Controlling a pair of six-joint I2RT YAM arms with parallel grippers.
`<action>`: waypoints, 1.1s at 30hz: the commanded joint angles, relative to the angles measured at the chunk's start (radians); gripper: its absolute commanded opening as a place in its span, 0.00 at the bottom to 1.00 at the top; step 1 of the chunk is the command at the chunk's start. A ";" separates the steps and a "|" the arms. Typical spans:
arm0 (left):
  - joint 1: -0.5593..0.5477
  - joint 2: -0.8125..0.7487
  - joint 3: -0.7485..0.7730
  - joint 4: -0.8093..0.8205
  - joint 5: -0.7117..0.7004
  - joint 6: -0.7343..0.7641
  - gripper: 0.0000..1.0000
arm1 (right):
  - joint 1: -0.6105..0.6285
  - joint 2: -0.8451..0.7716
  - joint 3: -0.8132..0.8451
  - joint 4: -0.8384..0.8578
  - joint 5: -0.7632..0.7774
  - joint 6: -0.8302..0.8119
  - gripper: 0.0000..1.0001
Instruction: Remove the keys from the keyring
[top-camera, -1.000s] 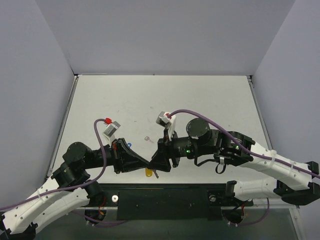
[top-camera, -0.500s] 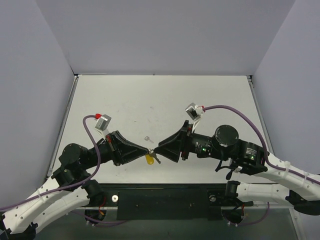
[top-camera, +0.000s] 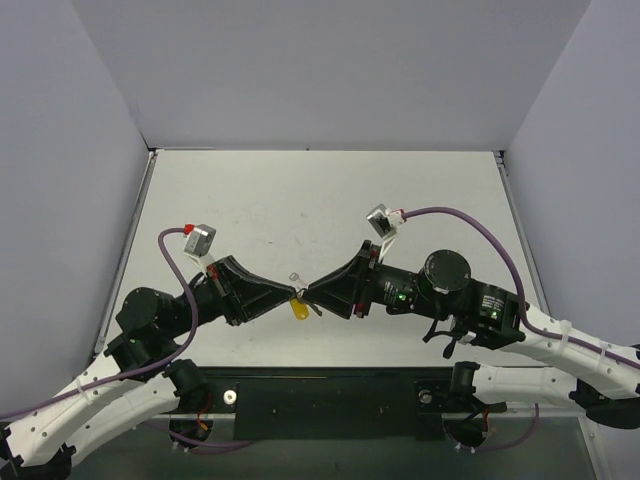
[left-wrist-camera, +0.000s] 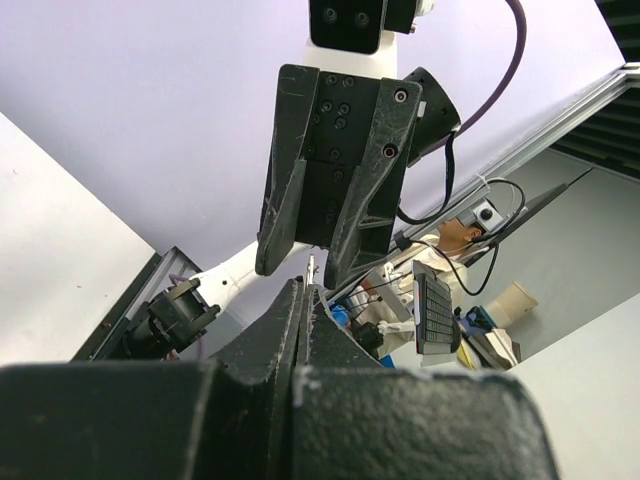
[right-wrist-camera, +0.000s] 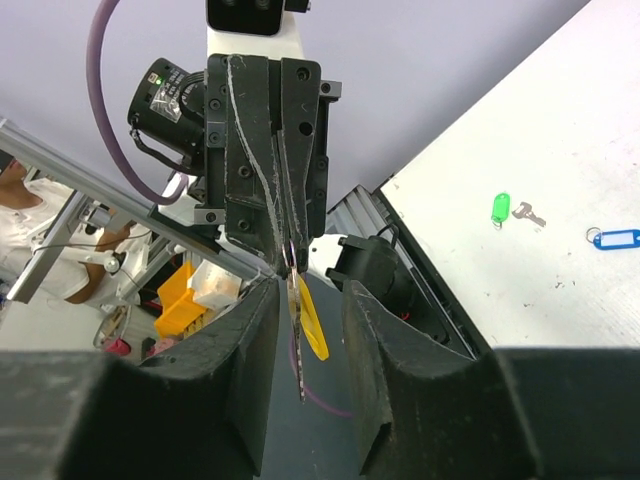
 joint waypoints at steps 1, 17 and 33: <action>-0.005 0.006 0.020 0.069 -0.018 -0.005 0.00 | 0.009 0.013 0.015 0.080 -0.016 0.004 0.26; -0.004 0.007 0.032 0.014 -0.025 0.020 0.00 | 0.017 0.030 0.011 0.088 -0.028 0.004 0.00; -0.005 0.003 0.046 -0.001 -0.023 0.028 0.28 | 0.022 0.027 0.015 0.071 -0.028 -0.005 0.00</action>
